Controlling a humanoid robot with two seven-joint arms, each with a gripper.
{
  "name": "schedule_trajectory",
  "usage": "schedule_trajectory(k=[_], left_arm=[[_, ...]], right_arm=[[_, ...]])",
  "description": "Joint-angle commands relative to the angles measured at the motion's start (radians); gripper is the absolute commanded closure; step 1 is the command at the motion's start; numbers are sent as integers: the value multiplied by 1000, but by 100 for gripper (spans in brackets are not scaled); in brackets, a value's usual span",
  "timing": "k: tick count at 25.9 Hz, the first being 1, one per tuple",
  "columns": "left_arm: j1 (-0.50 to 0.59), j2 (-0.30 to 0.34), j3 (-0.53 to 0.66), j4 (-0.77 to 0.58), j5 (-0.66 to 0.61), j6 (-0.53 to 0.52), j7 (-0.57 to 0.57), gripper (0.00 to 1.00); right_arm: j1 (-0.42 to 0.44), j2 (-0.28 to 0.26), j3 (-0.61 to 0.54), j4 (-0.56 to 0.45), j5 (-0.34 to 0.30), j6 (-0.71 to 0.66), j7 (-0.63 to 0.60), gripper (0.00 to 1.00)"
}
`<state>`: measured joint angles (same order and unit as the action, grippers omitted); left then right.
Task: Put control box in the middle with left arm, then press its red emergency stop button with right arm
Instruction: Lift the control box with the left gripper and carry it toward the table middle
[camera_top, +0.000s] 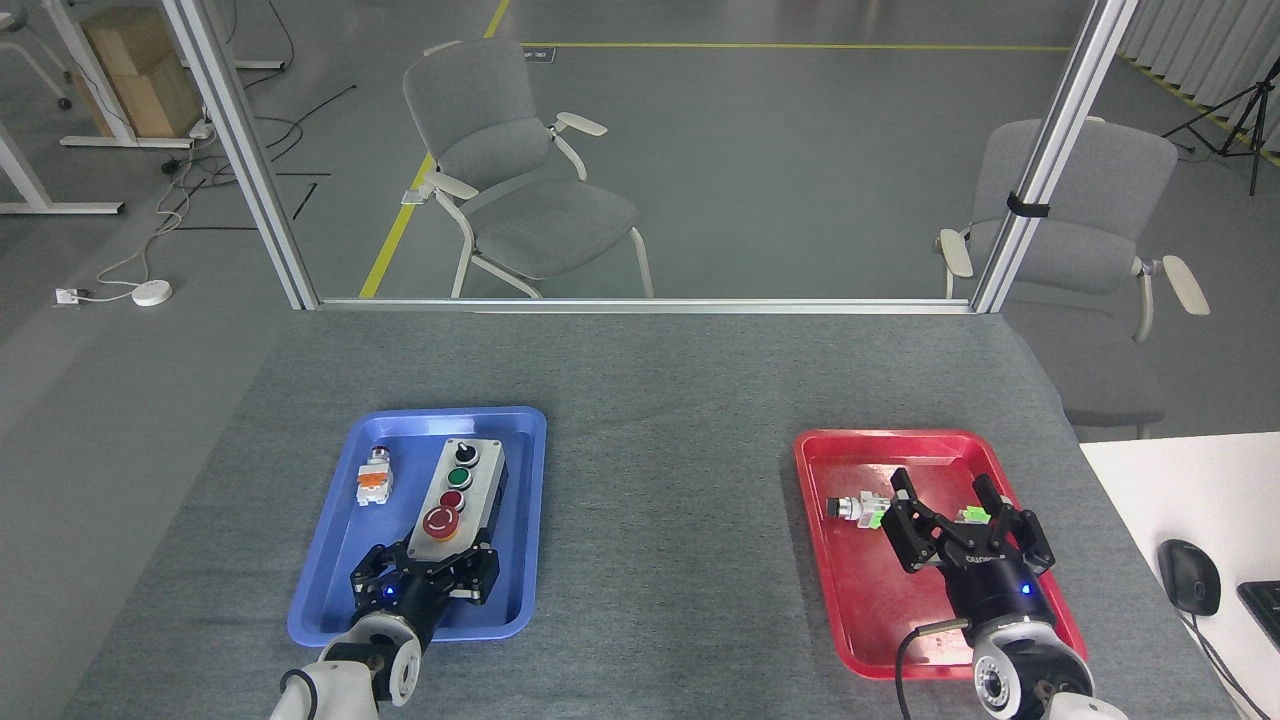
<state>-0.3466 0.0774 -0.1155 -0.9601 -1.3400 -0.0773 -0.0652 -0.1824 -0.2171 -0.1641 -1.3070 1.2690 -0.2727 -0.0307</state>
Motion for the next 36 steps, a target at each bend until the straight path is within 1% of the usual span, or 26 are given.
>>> schedule_trajectory(k=[1, 6, 10, 12, 15, 20, 23, 26, 31, 36], left_arm=[[-3, 2, 2, -22, 28, -29, 13, 100], [17, 24, 0, -221, 117, -58, 13, 100], [86, 12, -15, -358, 117, -78, 8, 100], [113, -11, -75, -405, 116, -72, 1, 100], [129, -36, -165, -422, 102, -62, 1, 100], [113, -94, -289, -376, 87, -6, -5, 100], [64, -123, -343, -293, 73, 16, -21, 100], [15, -153, -369, -186, 71, 16, -27, 100], [-55, -197, -397, -20, 71, 16, -25, 100], [-60, -208, -418, 24, 71, 17, -24, 100]], right_arm=[[0, -5, 0, 2, 0, 0, 0, 0], [0, -5, 0, 2, -2, 6, 0, 0], [-3, -7, -2, 23, -2, 1, 0, 0], [-6, -7, -2, 28, -2, 4, -1, 0], [-8, -8, -2, 28, -2, 3, -1, 0], [-11, -8, -2, 28, -2, 3, -1, 0], [-17, -8, -2, 28, -2, 1, -1, 0], [-19, -8, -2, 28, -3, 0, 0, 0], [-20, -10, -2, 28, -31, 0, 0, 0], [-19, -8, -2, 28, -56, 1, -1, 0]])
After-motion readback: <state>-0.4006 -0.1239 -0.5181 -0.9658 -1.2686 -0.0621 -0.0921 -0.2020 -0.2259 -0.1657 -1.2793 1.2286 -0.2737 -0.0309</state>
